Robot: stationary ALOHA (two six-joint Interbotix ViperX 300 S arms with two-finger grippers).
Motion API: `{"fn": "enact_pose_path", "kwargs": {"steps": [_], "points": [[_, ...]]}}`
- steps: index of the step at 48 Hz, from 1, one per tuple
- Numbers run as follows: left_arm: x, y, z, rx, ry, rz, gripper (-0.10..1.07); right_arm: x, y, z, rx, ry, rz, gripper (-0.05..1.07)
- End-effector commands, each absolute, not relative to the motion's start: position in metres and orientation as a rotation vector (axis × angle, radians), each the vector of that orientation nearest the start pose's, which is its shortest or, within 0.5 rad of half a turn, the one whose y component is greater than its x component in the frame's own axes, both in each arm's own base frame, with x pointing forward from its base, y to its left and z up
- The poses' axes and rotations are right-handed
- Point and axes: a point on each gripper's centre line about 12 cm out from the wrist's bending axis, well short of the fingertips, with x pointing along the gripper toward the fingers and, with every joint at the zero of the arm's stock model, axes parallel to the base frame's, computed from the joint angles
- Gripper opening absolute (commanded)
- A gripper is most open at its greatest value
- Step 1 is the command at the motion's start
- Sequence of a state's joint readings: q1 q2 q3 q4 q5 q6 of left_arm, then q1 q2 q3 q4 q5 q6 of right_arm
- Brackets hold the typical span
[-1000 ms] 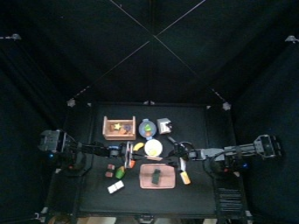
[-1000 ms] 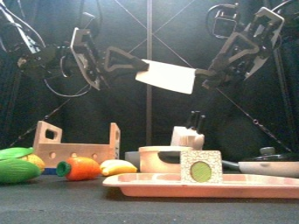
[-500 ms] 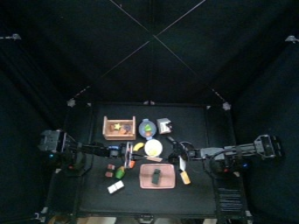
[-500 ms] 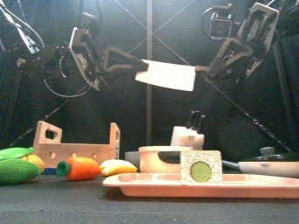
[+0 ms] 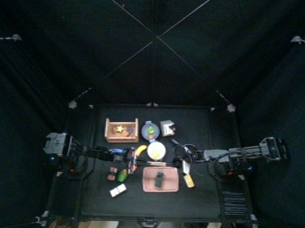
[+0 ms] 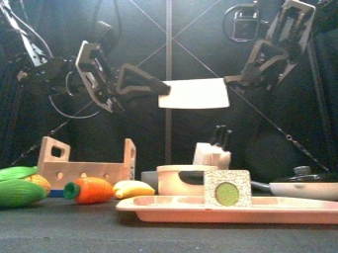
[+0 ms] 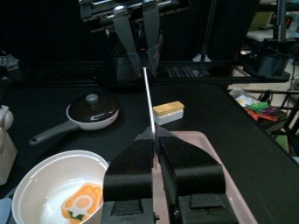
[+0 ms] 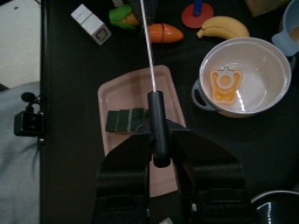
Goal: Regrasp cleaver
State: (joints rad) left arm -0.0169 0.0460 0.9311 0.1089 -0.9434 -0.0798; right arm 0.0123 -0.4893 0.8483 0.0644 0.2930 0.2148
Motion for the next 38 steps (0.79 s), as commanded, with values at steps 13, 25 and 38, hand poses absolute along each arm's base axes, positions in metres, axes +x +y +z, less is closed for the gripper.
{"fn": "enact_pose_path", "kwargs": {"steps": [13, 25, 38], "points": [[0.362, -0.02, 0.178, -0.015, 0.011, -0.114, 0.38, 0.293, 0.003, 0.247, 0.227, 0.661, -0.064, 0.47], [0.363, -0.019, 0.184, -0.01, -0.004, -0.114, 0.38, 0.296, -0.008, 0.266, 0.158, 0.738, -0.104, 0.51], [0.365, -0.017, 0.182, -0.011, -0.001, -0.105, 0.38, 0.3, 0.001, 0.267, 0.169, 0.727, -0.082, 0.51]]}}
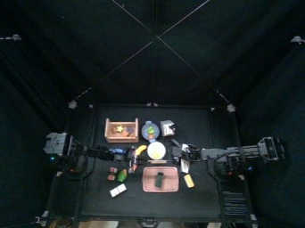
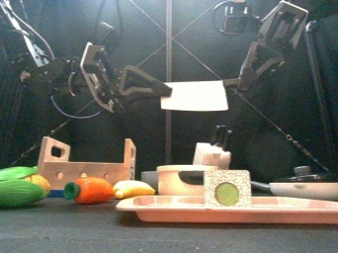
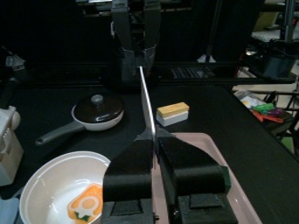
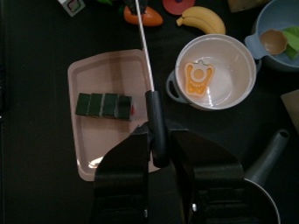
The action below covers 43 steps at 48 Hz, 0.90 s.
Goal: Regrasp cleaver
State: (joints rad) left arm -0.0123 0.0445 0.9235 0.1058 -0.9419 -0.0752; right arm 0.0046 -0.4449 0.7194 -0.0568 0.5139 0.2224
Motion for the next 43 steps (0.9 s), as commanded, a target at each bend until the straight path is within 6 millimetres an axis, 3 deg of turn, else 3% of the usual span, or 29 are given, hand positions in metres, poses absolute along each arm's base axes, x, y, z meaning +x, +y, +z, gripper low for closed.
{"fn": "enact_pose_path", "kwargs": {"steps": [1, 9, 19, 28, 43], "points": [[0.364, -0.017, 0.182, -0.011, 0.0, -0.105, 0.38, 0.3, 0.002, 0.265, 0.18, 0.726, -0.084, 0.51], [0.363, -0.019, 0.18, -0.011, 0.007, -0.113, 0.38, 0.289, 0.005, 0.246, 0.242, 0.771, -0.155, 0.51], [0.365, -0.02, 0.182, -0.01, -0.001, -0.115, 0.38, 0.28, 0.021, 0.252, 0.23, 0.704, -0.206, 0.51], [0.365, -0.026, 0.178, -0.011, 0.01, -0.134, 0.38, 0.273, 0.041, 0.236, 0.266, 0.691, -0.214, 0.51], [0.374, -0.034, 0.167, -0.009, 0.034, -0.153, 0.38, 0.281, 0.052, 0.225, 0.24, 0.673, -0.195, 0.51]]}}
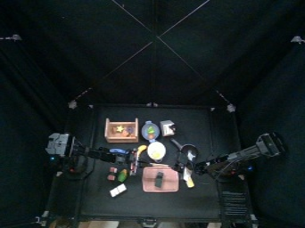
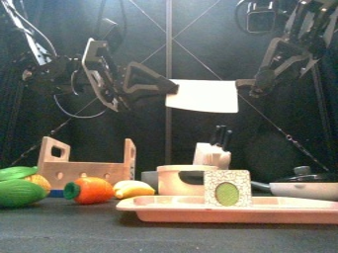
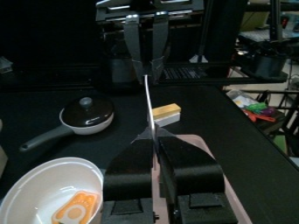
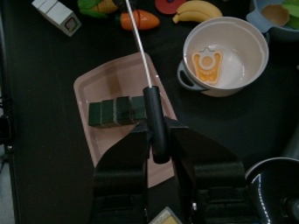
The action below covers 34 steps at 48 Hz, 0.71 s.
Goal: Regrasp cleaver
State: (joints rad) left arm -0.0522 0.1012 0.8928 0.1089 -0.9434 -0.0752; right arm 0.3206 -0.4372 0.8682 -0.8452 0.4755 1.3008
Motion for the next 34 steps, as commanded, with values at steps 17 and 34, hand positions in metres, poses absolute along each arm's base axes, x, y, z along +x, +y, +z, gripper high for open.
{"fn": "enact_pose_path", "kwargs": {"steps": [17, 34], "points": [[0.374, -0.031, 0.166, -0.009, 0.036, -0.146, 0.38, 0.286, 0.055, 0.213, 0.236, 0.704, -0.183, 0.51], [0.376, -0.033, 0.159, -0.014, 0.055, -0.149, 0.38, 0.286, 0.058, 0.214, 0.26, 0.705, -0.176, 0.5]]}}
